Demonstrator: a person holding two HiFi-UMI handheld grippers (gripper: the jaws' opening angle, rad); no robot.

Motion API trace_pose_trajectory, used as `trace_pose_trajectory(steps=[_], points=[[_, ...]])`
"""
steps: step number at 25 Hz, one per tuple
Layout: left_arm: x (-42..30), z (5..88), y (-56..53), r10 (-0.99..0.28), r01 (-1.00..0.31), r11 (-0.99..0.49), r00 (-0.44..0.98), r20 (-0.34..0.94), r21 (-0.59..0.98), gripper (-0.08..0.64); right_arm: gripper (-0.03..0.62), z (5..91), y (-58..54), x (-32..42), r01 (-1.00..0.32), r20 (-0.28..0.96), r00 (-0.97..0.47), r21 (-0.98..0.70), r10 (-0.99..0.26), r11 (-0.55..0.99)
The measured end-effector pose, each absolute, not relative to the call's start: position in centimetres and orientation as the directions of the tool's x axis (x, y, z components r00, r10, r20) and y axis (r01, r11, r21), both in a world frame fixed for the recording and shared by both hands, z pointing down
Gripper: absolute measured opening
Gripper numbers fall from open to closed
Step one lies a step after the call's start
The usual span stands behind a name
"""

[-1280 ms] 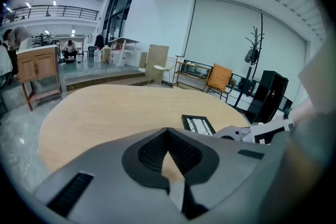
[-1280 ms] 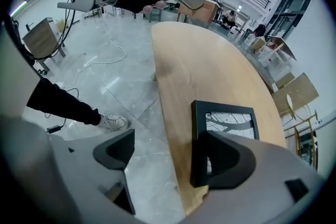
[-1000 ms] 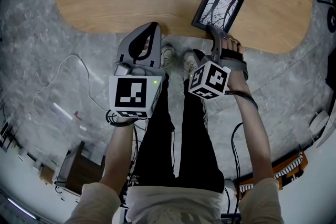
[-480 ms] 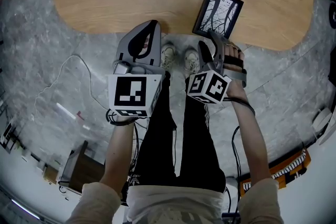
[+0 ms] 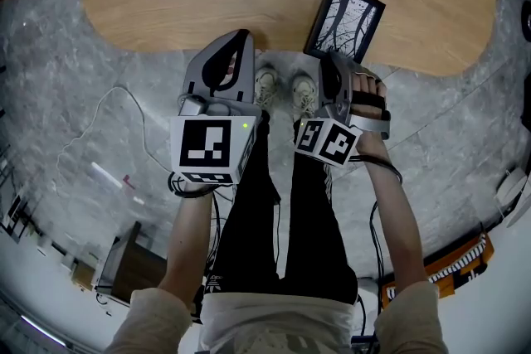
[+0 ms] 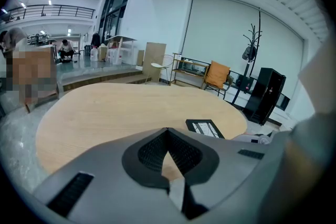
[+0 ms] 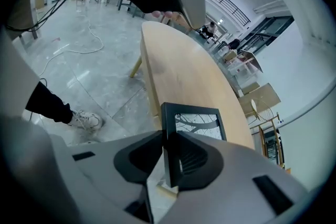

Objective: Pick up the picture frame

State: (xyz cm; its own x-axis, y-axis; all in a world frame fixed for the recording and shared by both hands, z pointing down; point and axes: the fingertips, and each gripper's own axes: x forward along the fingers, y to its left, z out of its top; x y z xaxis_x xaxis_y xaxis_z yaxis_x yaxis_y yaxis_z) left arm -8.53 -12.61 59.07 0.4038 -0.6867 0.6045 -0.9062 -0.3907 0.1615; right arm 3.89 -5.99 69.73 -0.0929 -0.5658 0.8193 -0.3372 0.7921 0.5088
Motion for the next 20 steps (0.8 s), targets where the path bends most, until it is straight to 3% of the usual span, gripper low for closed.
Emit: trace_pose_trajectory(steps=[9,20], points=[[-8.8,59.1,-12.7,-0.686,-0.906,-0.389,0.405,0.605,0.166,0.009,0.084,69.1,-6.1,3.2,-0.373,0.821,-0.119,0.484,-0.558,0.792],[-11.0,58.3,-12.2,-0.711,-0.911,-0.374,0.403,0.576,0.175,0.009,0.083,67.3,-7.0,1.9,-0.509,0.798,-0.072,0.487,-0.598,0.710]])
